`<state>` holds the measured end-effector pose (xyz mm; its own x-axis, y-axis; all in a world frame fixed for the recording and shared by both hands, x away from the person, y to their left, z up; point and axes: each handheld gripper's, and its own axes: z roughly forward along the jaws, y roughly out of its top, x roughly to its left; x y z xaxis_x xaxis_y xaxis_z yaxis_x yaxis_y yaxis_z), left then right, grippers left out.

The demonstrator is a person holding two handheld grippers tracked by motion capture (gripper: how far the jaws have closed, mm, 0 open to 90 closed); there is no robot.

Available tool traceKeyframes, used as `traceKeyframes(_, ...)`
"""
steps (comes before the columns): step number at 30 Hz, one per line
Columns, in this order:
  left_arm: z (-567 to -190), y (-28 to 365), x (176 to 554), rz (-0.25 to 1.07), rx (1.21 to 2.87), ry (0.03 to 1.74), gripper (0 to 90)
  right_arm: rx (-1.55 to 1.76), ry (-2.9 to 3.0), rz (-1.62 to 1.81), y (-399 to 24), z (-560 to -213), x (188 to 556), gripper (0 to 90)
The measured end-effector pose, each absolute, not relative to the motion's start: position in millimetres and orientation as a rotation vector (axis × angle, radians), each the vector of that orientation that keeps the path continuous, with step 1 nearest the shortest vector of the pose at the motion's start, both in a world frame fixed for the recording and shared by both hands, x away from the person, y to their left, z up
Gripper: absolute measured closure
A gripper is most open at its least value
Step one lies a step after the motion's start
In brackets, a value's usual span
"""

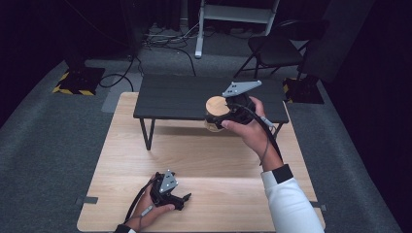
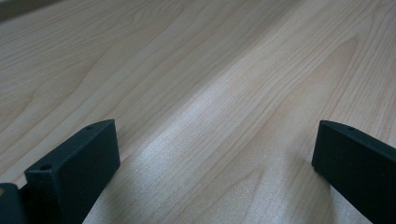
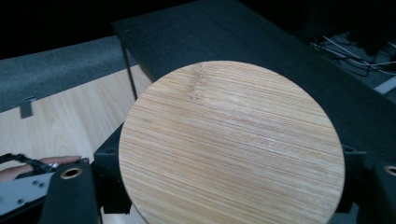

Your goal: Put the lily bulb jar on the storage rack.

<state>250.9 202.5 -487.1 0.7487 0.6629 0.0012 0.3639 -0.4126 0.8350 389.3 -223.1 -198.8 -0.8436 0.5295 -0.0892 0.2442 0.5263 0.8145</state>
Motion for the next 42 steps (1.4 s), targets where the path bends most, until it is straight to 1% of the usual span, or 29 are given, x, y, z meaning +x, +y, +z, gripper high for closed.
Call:
traceKeyframes(12,-487,202,251,0.419,2.041,0.772,0.8,0.704,2.411,1.179,-214,-194,414,24.1)
traceKeyframes(21,-487,202,251,0.419,2.041,0.773,0.8,0.731,2.396,1.144,-203,-204,427,24.0)
traceKeyframes(30,-487,202,251,0.419,2.041,0.772,0.9,0.753,2.38,1.228,-214,-214,435,23.7)
traceKeyframes(34,-487,202,251,0.418,2.041,0.772,0.9,0.781,2.36,1.266,-219,-221,436,22.1)
traceKeyframes(39,-487,202,251,0.418,2.042,0.771,0.9,0.742,2.35,1.238,-216,-222,432,19.5)
traceKeyframes(41,-487,202,251,0.418,2.041,0.772,0.9,0.738,2.314,1.264,-218,-225,429,14.7)
traceKeyframes(42,-487,202,251,0.418,2.042,0.771,0.9,0.732,2.291,1.287,-221,-226,427,9.1)
